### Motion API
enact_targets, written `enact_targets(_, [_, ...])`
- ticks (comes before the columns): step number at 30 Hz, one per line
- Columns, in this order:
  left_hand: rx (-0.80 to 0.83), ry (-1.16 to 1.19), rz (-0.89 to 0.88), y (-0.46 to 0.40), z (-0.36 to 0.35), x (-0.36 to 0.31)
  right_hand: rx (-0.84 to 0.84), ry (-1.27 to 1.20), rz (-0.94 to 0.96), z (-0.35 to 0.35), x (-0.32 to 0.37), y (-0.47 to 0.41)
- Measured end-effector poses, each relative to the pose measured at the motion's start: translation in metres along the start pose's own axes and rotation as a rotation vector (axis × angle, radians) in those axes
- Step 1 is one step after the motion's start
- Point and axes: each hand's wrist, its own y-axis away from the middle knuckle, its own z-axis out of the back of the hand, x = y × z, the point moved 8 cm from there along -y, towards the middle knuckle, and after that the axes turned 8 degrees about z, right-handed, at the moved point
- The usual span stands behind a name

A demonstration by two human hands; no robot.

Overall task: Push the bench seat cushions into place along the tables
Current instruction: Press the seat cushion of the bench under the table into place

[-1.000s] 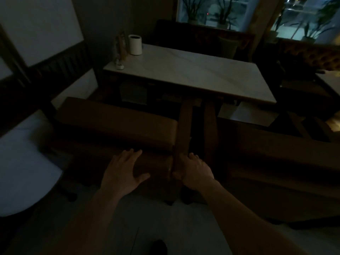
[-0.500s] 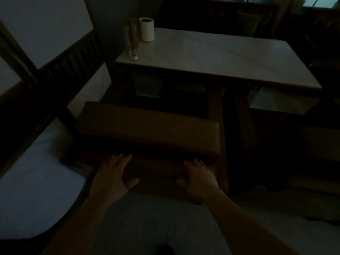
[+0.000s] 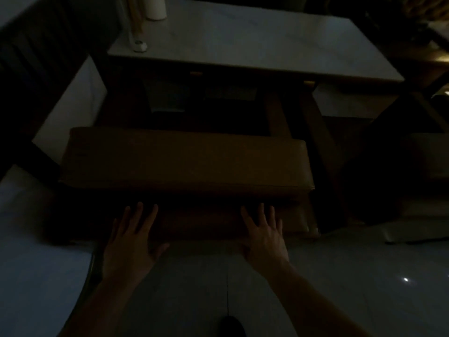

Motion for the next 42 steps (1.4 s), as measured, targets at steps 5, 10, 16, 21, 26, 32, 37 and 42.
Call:
enact_targets(5, [0.02,-0.061,0.002,-0.014,-0.014,0.016,-0.017,0.009,-0.051,-0.002,0.002,-0.007])
enact_targets(10, [0.033,-0.074,-0.057,-0.019,-0.01,0.015,-0.034,0.014,-0.088,0.003,0.005,-0.013])
enact_targets(16, [0.007,-0.026,-0.112,-0.022,-0.01,0.012,-0.06,0.037,-0.113,-0.002,0.004,-0.016])
enact_targets(21, [-0.002,-0.012,-0.119,-0.024,-0.012,0.014,-0.058,0.039,-0.127,0.0,0.005,-0.018])
enact_targets(26, [-0.01,-0.014,-0.134,-0.026,-0.011,0.012,-0.074,0.028,-0.137,-0.001,0.004,-0.02])
enact_targets(32, [-0.048,0.018,-0.122,-0.045,-0.007,0.015,-0.091,0.01,-0.141,0.003,0.006,-0.035])
enact_targets(37, [-0.088,0.033,-0.136,-0.057,-0.008,0.018,-0.076,0.019,-0.136,0.005,0.009,-0.048])
enact_targets(42, [-0.091,0.036,-0.141,-0.06,-0.009,0.019,-0.045,0.019,-0.135,0.009,0.009,-0.051])
